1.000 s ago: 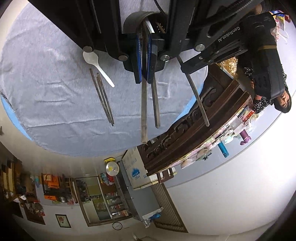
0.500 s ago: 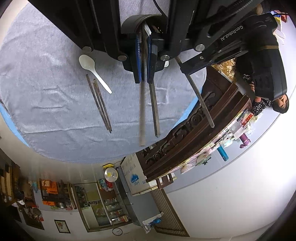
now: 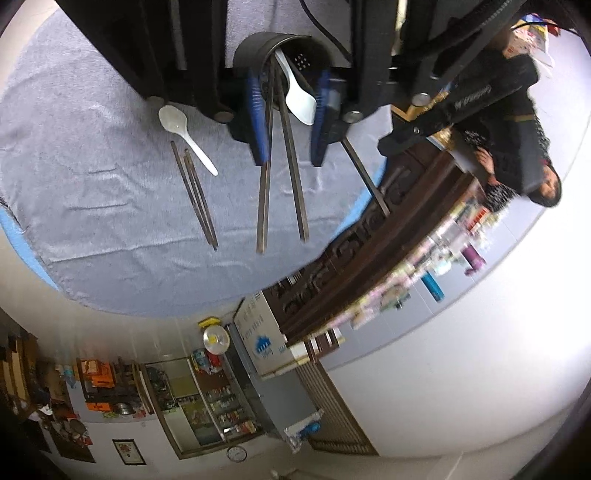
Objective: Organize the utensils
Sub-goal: 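Lower the chopsticks into the mesh cup and open both grippers, then move both grippers back to the chopstick bundle and close the right gripper on chopsticks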
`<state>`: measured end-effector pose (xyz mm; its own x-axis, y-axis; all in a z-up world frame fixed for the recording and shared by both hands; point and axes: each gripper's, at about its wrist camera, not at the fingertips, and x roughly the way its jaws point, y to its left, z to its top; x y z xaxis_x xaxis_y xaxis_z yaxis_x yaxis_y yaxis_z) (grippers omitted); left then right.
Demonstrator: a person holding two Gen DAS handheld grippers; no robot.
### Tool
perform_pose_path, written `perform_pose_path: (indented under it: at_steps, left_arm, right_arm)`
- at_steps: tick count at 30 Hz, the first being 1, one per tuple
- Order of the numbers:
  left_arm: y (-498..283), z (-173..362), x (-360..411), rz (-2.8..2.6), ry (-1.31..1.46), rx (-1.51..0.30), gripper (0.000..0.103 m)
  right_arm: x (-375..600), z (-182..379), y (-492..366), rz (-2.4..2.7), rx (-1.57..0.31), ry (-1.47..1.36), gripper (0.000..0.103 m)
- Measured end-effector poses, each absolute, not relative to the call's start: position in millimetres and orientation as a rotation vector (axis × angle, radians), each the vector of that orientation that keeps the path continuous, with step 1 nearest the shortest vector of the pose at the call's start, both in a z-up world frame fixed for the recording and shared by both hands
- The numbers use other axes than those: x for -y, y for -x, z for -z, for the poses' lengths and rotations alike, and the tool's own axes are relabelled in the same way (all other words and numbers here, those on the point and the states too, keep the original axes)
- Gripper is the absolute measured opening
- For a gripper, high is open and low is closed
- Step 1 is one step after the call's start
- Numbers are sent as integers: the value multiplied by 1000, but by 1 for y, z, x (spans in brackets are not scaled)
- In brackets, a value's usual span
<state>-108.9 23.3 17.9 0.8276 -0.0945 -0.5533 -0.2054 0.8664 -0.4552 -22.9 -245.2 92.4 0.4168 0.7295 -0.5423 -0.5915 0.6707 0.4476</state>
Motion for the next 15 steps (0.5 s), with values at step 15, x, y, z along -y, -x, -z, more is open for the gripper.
perform_pose_path:
  at_steps: [15]
  left_arm:
    - [97,25,-89,-222,673,-689,52]
  right_arm:
    - [317,-78,-26,-657,-812,-342,51]
